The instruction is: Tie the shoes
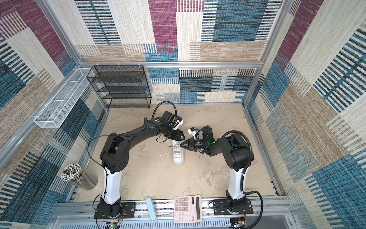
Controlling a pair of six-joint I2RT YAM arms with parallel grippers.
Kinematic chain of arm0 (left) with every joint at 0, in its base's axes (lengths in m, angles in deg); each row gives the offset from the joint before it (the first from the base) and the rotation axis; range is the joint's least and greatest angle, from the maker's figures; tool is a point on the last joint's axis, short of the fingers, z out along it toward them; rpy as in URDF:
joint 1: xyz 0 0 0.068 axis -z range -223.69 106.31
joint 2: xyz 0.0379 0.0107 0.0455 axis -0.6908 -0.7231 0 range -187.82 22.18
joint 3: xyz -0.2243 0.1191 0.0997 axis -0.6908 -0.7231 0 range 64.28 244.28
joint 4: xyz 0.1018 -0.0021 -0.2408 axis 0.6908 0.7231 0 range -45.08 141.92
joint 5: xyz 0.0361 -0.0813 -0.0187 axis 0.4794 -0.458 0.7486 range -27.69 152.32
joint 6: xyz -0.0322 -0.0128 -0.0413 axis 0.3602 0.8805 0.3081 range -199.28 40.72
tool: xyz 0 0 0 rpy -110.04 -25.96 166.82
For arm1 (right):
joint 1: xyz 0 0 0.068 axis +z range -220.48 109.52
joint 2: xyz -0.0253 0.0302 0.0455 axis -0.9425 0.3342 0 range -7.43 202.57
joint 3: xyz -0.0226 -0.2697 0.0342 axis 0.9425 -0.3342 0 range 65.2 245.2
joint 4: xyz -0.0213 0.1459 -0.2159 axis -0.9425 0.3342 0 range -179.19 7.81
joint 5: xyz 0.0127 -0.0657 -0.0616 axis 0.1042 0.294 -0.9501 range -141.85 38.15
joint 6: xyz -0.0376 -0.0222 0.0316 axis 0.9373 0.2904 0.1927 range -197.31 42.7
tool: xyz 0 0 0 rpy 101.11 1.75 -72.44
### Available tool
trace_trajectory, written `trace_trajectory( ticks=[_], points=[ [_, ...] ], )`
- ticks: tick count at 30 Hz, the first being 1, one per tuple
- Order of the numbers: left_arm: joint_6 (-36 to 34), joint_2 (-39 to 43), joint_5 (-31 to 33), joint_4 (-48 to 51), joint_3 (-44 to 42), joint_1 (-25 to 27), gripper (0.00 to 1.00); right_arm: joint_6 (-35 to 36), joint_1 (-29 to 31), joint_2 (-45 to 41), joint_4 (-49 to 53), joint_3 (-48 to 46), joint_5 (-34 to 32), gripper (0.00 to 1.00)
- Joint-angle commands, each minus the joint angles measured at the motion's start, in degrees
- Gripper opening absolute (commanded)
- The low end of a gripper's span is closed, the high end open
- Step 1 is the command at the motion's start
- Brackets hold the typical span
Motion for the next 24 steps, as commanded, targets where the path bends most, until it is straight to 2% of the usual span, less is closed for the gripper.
trace_trajectory(
  ticks=[1,6,9,11,13,14,24],
  points=[
    [-1.08,-0.34,1.67,1.06,0.72,0.06,0.59,0.09,-0.05,-0.35,-0.88,0.3,-0.07,0.0],
    [-2.08,-1.54,2.42,2.65,2.2,0.9,0.57,0.09,-0.03,-0.39,-0.88,0.33,-0.07,0.0],
    [-2.15,-1.92,2.89,2.98,2.3,1.25,0.5,-0.01,-0.07,-0.35,-0.88,0.29,-0.12,0.0],
    [-2.06,-2.14,3.48,3.29,2.33,1.29,0.39,0.06,-0.04,-0.38,-0.84,0.29,-0.08,0.0],
    [-1.89,-1.5,4.51,3.36,2.09,1.21,0.1,0.13,-0.05,-0.43,-0.62,0.29,-0.22,0.0],
    [-1.8,-1.12,4.92,3.23,2.07,1.25,0.0,0.21,-0.03,-0.5,-0.53,0.11,-0.31,0.0],
    [-1.32,2.65,6.02,2.27,0.2,0.99,0.0,2.73,-0.28,-1.88,3.27,0.14,-1.72,0.0]
  ],
)
